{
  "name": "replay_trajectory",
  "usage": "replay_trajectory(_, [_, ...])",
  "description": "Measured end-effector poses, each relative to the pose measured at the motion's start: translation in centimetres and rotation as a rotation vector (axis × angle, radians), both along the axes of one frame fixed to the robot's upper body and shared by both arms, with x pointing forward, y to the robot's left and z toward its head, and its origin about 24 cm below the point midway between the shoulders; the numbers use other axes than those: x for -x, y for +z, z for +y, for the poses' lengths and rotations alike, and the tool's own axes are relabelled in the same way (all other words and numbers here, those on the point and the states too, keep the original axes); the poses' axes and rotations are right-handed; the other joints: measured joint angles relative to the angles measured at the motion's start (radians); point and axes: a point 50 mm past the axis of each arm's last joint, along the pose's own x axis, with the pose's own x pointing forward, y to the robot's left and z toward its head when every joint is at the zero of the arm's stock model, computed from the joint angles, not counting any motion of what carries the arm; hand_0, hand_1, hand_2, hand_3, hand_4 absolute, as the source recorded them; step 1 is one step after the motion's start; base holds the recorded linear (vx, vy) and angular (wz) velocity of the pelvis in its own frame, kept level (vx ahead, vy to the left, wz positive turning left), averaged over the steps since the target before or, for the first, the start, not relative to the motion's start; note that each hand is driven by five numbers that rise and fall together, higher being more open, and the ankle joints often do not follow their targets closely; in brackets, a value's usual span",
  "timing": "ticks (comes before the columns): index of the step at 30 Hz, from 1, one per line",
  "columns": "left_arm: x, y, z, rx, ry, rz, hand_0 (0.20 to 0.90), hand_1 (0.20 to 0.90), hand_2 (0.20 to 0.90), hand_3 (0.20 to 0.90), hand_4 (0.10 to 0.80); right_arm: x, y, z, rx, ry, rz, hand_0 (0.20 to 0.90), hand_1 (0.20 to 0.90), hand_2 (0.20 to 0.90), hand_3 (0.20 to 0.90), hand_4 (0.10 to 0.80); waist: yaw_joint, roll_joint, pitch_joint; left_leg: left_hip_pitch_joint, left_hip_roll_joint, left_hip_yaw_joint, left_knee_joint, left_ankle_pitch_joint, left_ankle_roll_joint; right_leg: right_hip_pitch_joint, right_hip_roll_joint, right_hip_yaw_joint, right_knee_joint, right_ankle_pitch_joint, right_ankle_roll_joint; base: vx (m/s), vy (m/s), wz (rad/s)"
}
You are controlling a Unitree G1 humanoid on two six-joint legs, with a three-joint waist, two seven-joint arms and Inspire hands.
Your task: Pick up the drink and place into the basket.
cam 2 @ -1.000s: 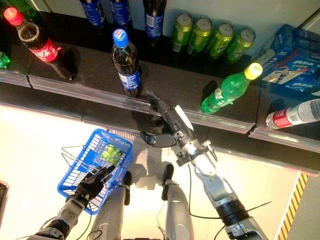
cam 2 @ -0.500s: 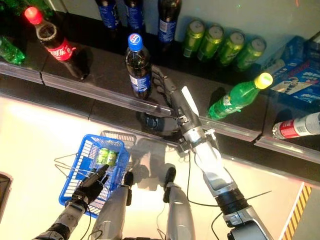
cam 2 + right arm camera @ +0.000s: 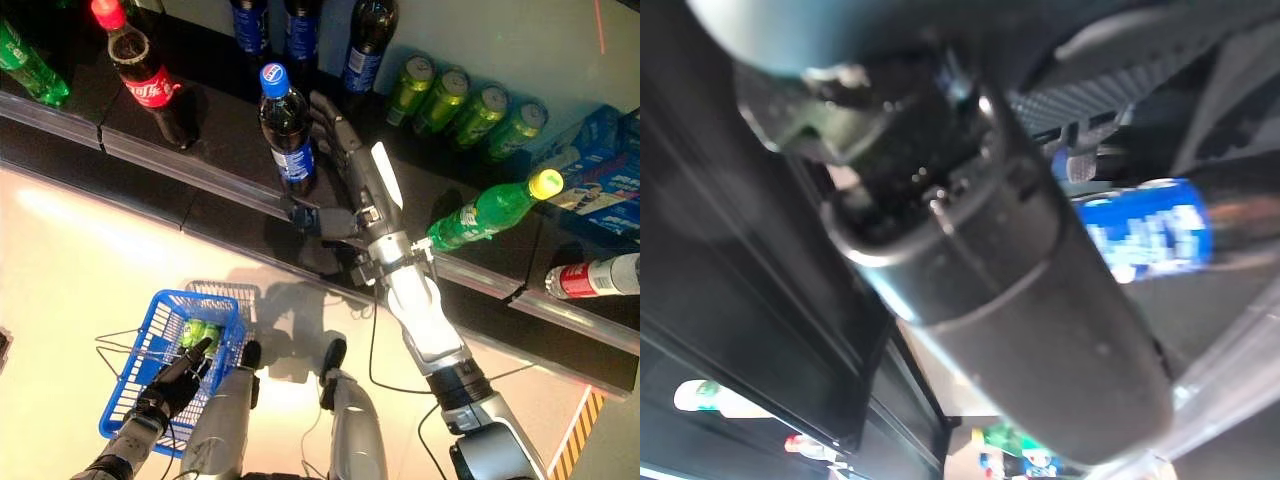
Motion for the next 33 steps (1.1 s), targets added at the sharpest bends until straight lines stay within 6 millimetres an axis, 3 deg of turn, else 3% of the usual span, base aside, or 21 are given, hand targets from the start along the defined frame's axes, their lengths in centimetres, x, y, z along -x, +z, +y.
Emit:
replay_trajectory(32, [-0.8,0.5,0.0,-0.054,-0.107,0.012,0.300,0.300,0.300,0.200,0.100,-5.1,0.1,-1.6,-0.139,-0.221,0.189,0.900,0.900,0.900,0.900,0.800,0.058,0.006,-0.002,0.027,-0.022,-0.038,-0.051,0.028,0.003,0.052,-0.020,-0.048,-0.049,0.009,0.007,0.000,-0.001,0.04])
replay_trajectory(33, [-0.8,0.5,0.0,-0.054,-0.107,0.011,0.300,0.300,0.300,0.200,0.100,-5.1,0.1,-1.6,-0.143,-0.219,0.193,0.764,0.764,0.764,0.741,0.641,0.059,0.006,-0.002,0.027,-0.022,-0.038,-0.051,0.028,0.003,0.052,-0.020,-0.048,-0.049,0.009,0.007,0.000,0.000,0.00])
